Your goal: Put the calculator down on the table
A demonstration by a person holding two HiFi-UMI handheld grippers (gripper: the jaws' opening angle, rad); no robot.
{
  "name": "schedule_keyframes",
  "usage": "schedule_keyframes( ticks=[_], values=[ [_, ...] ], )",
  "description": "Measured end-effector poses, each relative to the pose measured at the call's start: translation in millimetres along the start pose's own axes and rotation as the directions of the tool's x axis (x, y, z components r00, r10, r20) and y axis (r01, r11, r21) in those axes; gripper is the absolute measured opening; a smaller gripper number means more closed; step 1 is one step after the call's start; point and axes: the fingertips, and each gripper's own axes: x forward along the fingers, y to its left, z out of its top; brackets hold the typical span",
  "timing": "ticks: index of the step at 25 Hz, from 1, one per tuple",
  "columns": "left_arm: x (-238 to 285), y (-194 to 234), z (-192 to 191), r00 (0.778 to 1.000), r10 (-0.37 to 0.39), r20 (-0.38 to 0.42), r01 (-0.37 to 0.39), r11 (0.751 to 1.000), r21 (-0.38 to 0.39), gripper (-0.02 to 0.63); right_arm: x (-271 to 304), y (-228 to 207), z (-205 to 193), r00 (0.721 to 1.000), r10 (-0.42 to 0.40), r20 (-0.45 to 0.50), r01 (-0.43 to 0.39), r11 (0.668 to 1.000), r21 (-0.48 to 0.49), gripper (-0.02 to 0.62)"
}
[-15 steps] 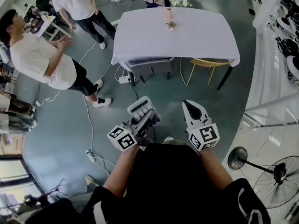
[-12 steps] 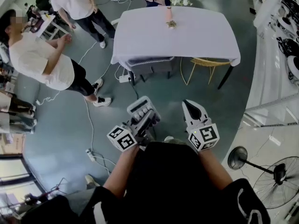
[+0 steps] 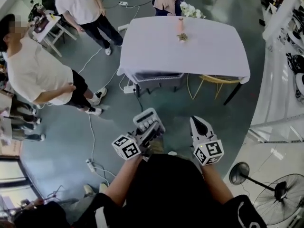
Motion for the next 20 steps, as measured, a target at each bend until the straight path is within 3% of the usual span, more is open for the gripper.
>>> schedule_keyframes(
  ticks=[6, 11, 20],
  values=[
    [38.4, 71.3, 46.7, 1.0, -0.007, -0.017, 0.006, 0.999, -0.045, 0.135, 70.8, -15.5, 13.6, 0.997, -0.046, -0.054, 0.046, 0.999, -0.008, -0.002],
    [76.6, 130.0, 110.3, 1.0, 0.005, -0.005, -0.006, 0.999, -0.042, 0.135, 157.3, -23.8, 45.0, 0.994, -0.031, -0.104, 0.024, 0.998, -0.063, -0.002],
    [129.6, 233.9, 189.9, 0.998, 0.004, -0.057, -0.008, 0.997, -0.076, 0.135, 270.4, -30.0, 77.6, 0.991, -0.075, -0.109, 0.068, 0.996, -0.063, -0.002]
  ],
)
